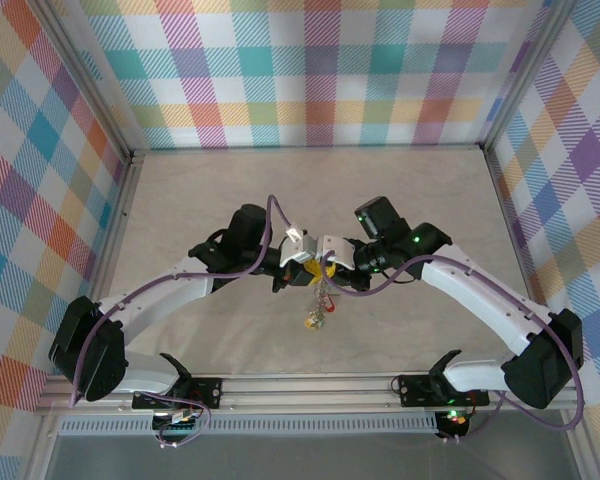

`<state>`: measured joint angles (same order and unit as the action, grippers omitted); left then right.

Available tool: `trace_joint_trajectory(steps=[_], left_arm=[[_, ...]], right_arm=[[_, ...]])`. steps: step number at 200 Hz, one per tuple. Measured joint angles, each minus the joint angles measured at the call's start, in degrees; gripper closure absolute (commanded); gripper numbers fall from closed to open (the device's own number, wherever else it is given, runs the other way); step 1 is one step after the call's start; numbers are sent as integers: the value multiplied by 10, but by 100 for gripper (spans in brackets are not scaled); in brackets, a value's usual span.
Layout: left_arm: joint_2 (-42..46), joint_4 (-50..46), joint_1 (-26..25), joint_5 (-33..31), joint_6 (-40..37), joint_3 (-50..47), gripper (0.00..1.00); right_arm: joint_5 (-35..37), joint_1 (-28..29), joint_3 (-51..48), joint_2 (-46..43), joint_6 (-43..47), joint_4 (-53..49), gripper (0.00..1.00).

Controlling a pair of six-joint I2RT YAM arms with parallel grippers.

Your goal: Put the keys on the keyring

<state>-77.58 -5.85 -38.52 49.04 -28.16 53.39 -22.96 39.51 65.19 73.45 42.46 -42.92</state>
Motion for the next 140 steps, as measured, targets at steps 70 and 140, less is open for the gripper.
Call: trace_joint_trajectory(steps=[70,140], left_arm=[[9,80,2,18,35,-57,100],[23,152,8,35,70,-71,100]], right_arm=[[-10,-18,-58,-76,-17,51,77],[-38,-24,-70,-83,-28,57,80]])
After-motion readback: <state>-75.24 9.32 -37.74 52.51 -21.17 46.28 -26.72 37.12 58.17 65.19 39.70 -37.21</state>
